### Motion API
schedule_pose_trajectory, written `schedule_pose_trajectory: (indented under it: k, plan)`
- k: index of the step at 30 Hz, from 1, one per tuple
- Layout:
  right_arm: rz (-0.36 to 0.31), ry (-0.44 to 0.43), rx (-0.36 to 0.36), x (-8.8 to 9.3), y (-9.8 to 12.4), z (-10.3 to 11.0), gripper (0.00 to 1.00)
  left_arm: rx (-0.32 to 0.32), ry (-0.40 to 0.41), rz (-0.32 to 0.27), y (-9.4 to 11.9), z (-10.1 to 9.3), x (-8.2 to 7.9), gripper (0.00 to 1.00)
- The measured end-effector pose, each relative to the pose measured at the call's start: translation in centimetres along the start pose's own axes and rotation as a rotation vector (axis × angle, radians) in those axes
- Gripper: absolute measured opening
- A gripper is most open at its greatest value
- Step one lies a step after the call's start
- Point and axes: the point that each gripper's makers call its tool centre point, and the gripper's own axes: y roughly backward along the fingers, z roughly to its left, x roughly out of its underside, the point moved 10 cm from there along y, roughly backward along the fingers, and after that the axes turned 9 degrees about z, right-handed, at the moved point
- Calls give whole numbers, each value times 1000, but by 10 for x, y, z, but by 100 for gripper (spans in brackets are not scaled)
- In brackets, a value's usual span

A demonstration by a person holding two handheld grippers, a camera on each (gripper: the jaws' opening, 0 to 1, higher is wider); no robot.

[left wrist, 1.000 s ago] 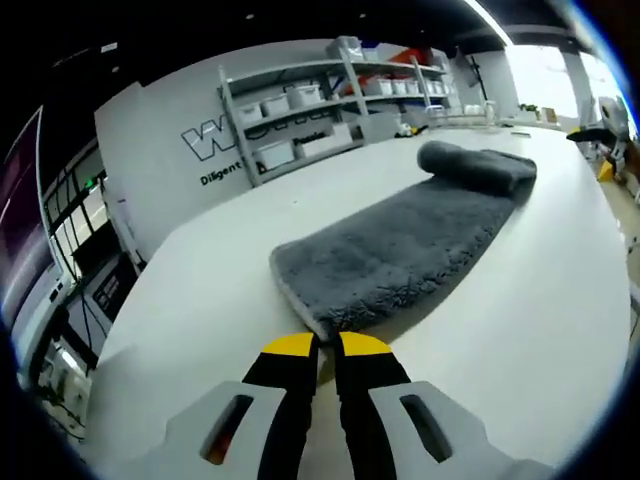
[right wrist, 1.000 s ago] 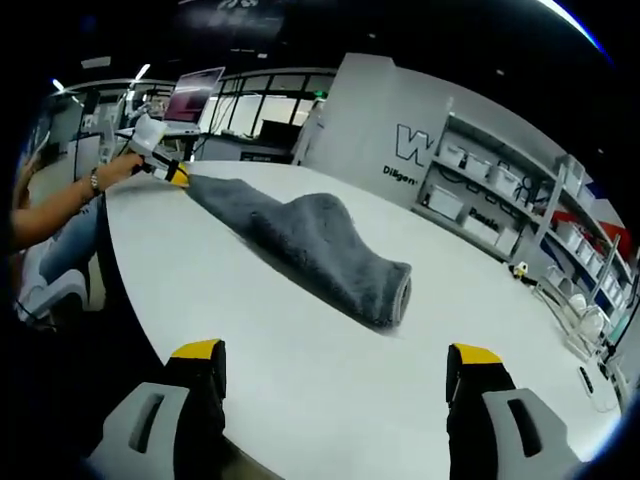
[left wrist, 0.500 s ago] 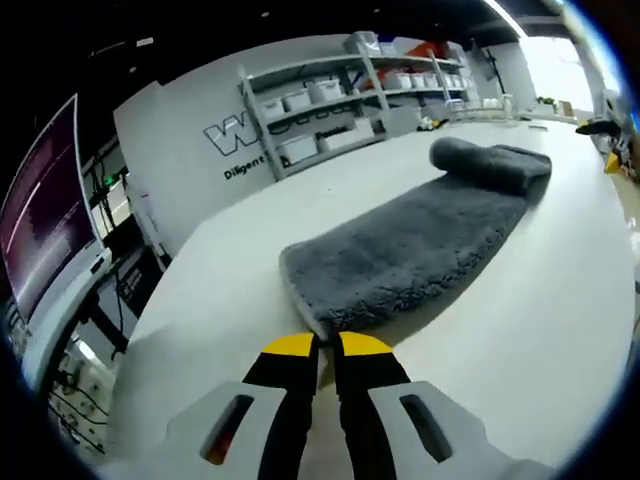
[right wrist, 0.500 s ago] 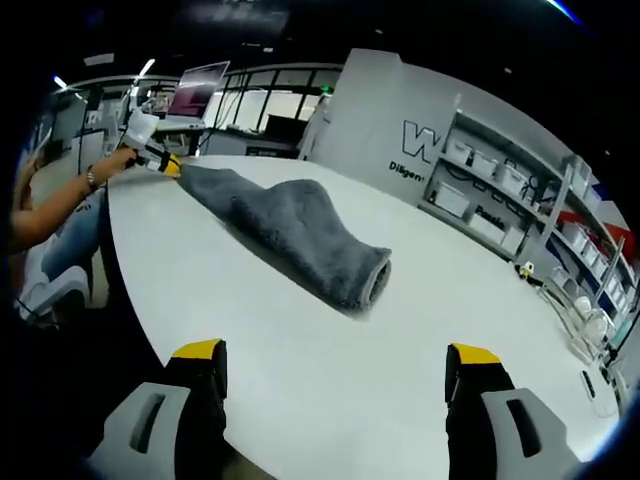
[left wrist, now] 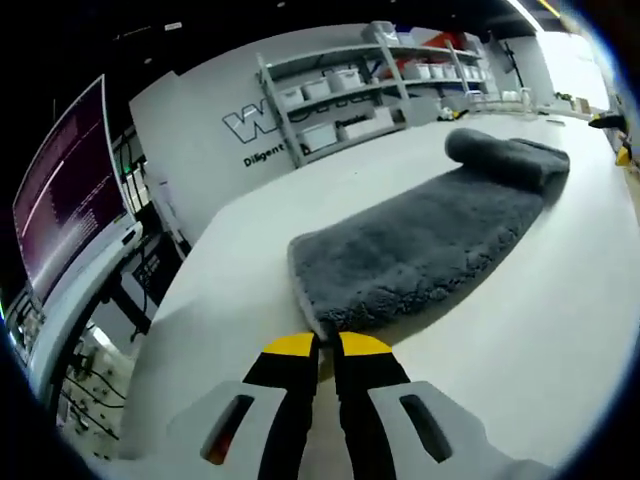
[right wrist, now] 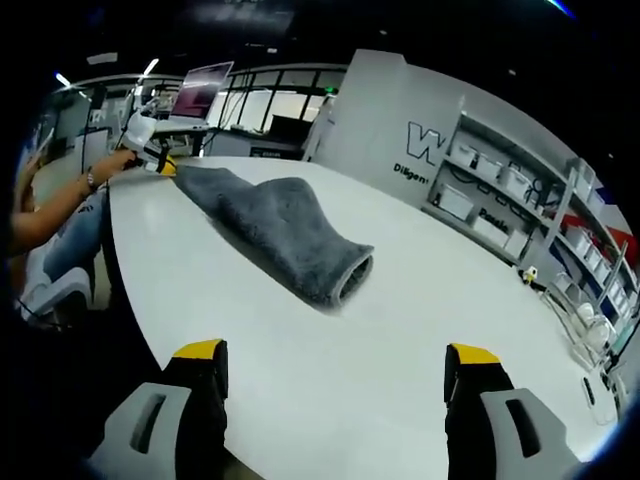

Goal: Open the folded towel by lifting each exposed corner and separating the folded layers until the towel lies flat within the target outline without major curled edges

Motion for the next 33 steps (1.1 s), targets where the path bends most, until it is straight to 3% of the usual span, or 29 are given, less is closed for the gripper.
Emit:
schedule_pose_trajectory:
  k: [13, 21, 26, 29, 33]
  plan:
    - [7, 14, -12, -4, -5, 4, 91, -40, -19, 33, 0, 12, 5, 6]
    - [9, 12, -17, -4, -6, 6, 91, -42, -20, 46, -1, 10, 9, 8]
    - [14, 17, -21, -5, -5, 6, 92, -27, 42, -19, 9, 9, 2, 18]
    - [15, 16, -31, -5, -6, 7, 92, -28, 40, -22, 17, 7, -1, 24]
    - [13, 16, -38, -6, -6, 11, 92, 18, 70, -47, 27, 1, -5, 37]
